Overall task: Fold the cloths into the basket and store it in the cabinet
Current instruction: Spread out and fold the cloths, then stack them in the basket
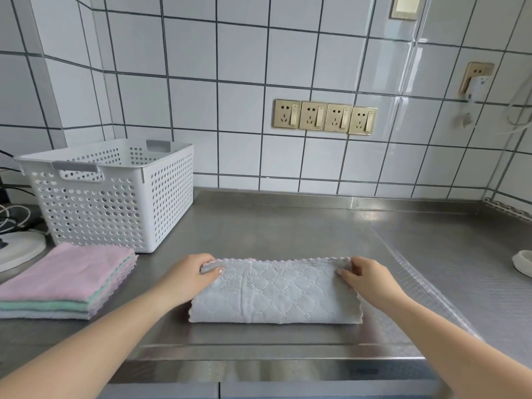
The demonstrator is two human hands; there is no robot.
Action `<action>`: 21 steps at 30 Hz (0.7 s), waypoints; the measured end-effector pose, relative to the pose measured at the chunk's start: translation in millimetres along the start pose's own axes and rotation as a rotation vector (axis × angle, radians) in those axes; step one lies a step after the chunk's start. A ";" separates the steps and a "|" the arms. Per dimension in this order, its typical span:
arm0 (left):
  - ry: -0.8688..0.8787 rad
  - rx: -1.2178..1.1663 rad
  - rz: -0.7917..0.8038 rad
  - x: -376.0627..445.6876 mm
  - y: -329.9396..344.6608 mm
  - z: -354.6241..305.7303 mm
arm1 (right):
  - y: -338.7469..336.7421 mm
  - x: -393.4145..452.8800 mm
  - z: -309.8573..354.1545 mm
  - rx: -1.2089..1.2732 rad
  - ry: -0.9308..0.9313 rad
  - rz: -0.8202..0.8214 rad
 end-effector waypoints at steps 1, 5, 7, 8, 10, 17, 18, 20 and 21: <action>-0.013 0.024 0.004 6.6 2.7 1.9 | 3.6 7.1 -0.7 -0.002 0.011 -0.002; -0.065 0.076 0.027 27.5 10.2 8.7 | 16.8 30.5 -6.5 -0.025 0.074 0.020; -0.074 0.110 0.044 36.9 11.6 9.7 | 21.9 39.9 -9.4 -0.035 0.097 0.034; -0.074 0.145 0.057 40.8 11.8 8.8 | 24.0 43.2 -10.5 -0.042 0.106 0.043; -0.061 0.241 0.093 46.2 13.7 6.6 | 28.7 46.2 -13.5 -0.068 0.125 0.068; -0.009 0.465 0.208 57.6 19.7 -14.6 | 31.7 51.6 14.9 -0.378 -0.051 0.056; 0.011 0.485 0.147 60.0 17.8 -23.3 | 34.4 50.3 28.2 -0.380 -0.114 0.046; 0.092 0.465 0.079 59.4 21.6 -49.0 | 49.9 43.1 54.5 -0.374 -0.231 0.095; 0.146 0.442 0.086 56.6 29.1 -62.6 | 62.4 37.7 65.0 -0.372 -0.274 0.141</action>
Point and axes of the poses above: each hand's wrist, its own x-axis towards the middle knuckle, its own y-axis out of the palm, z = x × y, the point moved 6 cm from there along x, towards the middle knuckle, and after that the axes turned 13 degrees about x, right-handed, at the moved point
